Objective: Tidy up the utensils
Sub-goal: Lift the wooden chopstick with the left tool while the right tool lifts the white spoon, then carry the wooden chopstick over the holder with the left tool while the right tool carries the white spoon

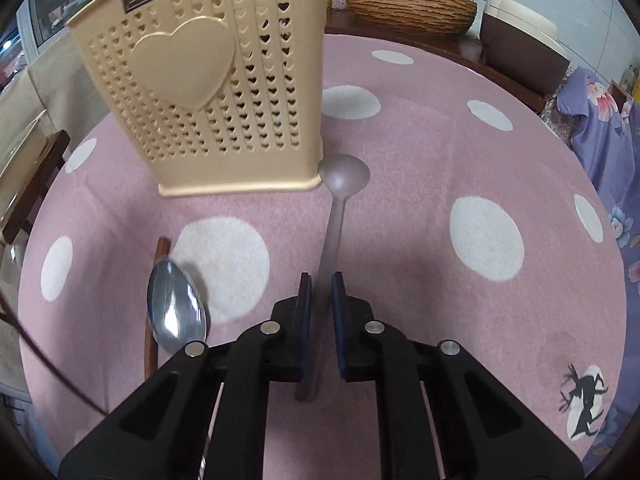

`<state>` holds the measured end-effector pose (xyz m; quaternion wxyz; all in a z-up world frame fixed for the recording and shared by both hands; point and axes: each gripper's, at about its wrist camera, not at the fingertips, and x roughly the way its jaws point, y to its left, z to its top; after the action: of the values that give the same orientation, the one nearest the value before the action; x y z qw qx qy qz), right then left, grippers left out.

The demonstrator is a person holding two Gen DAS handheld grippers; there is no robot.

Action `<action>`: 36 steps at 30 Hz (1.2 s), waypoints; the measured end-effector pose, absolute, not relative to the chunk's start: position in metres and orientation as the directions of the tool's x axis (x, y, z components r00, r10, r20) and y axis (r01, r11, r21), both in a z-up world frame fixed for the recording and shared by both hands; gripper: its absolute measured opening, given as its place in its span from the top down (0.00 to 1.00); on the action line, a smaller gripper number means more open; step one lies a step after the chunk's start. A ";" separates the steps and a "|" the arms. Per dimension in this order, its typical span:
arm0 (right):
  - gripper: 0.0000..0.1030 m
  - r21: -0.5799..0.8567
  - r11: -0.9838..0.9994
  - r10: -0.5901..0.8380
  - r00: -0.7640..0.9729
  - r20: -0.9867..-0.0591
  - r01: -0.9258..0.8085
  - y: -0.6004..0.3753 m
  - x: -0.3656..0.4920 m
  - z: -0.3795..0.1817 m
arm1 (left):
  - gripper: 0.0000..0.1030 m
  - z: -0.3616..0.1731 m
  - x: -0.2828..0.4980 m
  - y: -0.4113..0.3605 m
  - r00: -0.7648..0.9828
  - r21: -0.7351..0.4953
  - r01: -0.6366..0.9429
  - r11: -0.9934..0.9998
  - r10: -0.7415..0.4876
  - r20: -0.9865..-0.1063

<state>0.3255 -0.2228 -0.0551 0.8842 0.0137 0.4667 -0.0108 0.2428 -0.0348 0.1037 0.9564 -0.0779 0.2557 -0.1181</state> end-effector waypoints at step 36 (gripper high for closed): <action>0.64 0.071 0.997 0.078 0.571 -0.817 -0.035 -0.237 0.332 -0.040 | 0.93 0.106 0.241 -0.030 0.836 -0.229 0.190 0.955 -0.280 -0.472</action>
<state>0.3322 -0.2366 -0.0399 0.8859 0.0234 0.4622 0.0321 0.2410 -0.0302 0.1058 0.9542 -0.0866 0.2587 -0.1232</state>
